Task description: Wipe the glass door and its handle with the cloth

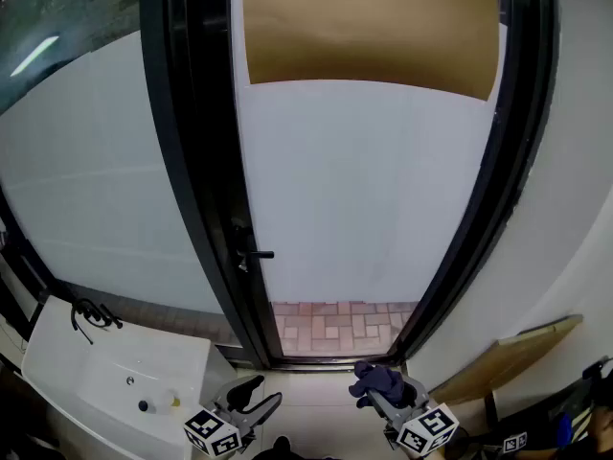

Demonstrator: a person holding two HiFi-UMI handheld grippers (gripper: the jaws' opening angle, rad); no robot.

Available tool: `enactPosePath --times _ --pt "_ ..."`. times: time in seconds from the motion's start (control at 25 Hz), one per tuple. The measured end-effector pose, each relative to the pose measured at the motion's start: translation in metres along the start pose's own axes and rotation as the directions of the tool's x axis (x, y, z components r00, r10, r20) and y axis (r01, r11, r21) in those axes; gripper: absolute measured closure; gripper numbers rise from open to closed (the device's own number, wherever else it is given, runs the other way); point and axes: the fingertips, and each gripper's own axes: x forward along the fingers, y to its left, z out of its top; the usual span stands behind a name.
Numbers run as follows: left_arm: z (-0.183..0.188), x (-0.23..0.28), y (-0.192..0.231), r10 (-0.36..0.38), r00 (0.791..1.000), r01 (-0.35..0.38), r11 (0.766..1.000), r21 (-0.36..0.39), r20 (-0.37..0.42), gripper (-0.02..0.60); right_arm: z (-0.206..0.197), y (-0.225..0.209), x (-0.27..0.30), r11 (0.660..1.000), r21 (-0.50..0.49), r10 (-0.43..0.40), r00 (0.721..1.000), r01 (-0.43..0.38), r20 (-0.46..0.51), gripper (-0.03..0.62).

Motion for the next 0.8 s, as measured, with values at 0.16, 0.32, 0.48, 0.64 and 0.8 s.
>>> enactPosePath --times 0.16,0.32,0.48,0.64,0.8 --pt "-0.004 -0.005 0.004 0.000 1.000 0.000 1.000 0.000 0.001 0.360 0.002 0.003 0.001 1.000 0.001 0.001 1.000 -0.001 0.000 0.401" --pt "0.003 0.002 0.017 -0.007 1.000 0.007 1.000 0.009 -0.006 0.360 0.017 0.001 0.016 0.999 -0.041 0.007 1.000 -0.007 0.017 0.401" --pt "0.007 0.008 0.035 -0.030 1.000 0.029 1.000 0.011 0.011 0.360 0.039 0.000 0.038 0.996 -0.083 0.011 0.999 -0.008 0.035 0.401" --pt "0.017 0.015 0.060 -0.046 0.999 0.046 0.999 0.016 0.019 0.360 0.064 -0.001 0.070 0.990 -0.141 0.017 0.999 -0.010 0.050 0.401" --pt "0.031 0.019 0.091 -0.046 0.999 0.046 0.999 0.024 0.026 0.360 0.085 0.005 0.112 0.980 -0.196 0.044 0.997 -0.031 0.060 0.401"
